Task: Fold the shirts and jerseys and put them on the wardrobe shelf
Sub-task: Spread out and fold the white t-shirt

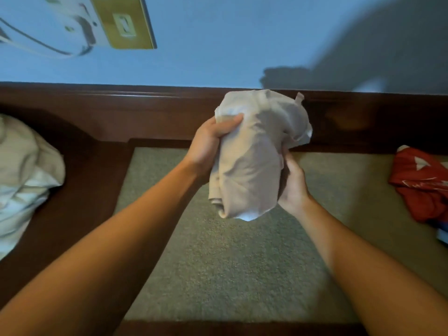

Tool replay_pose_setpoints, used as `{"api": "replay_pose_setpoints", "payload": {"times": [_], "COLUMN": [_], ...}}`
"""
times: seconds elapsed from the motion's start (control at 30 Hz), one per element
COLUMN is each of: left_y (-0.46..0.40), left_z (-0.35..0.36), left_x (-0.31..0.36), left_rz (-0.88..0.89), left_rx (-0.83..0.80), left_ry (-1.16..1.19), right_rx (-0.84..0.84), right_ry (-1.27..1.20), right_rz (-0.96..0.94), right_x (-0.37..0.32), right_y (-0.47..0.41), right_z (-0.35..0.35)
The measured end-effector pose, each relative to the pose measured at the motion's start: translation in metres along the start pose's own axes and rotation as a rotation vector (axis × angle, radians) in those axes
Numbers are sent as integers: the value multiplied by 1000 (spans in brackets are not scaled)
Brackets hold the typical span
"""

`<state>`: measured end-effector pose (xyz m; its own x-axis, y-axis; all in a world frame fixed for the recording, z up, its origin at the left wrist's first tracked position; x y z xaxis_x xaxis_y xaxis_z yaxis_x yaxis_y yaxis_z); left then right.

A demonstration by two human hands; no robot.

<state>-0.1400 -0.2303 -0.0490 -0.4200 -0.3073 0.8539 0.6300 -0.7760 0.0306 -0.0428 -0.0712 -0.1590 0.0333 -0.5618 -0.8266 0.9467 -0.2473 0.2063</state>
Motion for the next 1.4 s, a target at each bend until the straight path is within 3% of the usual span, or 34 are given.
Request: {"api": "replay_pose_setpoints", "payload": {"times": [0.1, 0.2, 0.3, 0.4, 0.5, 0.67, 0.87, 1.07, 1.23, 1.4], "left_y": [10, 31, 68, 87, 91, 102, 106, 85, 70, 84], "left_z": [-46, -108, -146, -163, -153, -129, -123, -139, -155, -166], "left_x": [-5, -34, -85, -128, -142, -149, -166, -145, -132, -131], "left_rz": [-44, -235, -464, -521, -556, -622, -518, -432, -472, -385], "left_rx": [158, 360, 230, 202, 199, 195, 282, 565, 488, 413], "left_ry": [-81, -589, -964, -1186, -1361, -1707, -1810, -1228, -1282, -1410], "right_rx": [-59, 63, -37, -76, 9, -8, 153, 292, 274, 262], "right_ry": [20, 363, 949, 1333, 1467, 1599, 1713, 1304, 1316, 1461], "right_rz": [-26, 181, 452, 580, 524, 509, 433, 279, 237, 231], "right_x": [-9, 6, 37, 61, 67, 77, 104, 96, 95, 109], "right_y": [8, 16, 25, 34, 40, 52, 56, 35, 19, 16], "right_z": [4, -5, -18, -25, -26, -19, -13, -19, -20, -1]}}
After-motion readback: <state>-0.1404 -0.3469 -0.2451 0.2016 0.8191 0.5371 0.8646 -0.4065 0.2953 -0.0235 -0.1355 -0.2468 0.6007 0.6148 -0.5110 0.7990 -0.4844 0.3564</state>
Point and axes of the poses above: each hand's wrist, its own y-axis away from the middle knuckle, its own z-axis out of the palm, x = y × z, the point moved 2 cm from there along -y, towards the middle knuckle, and after that the axes turned 11 degrees about -x, right-handed, at the moved point
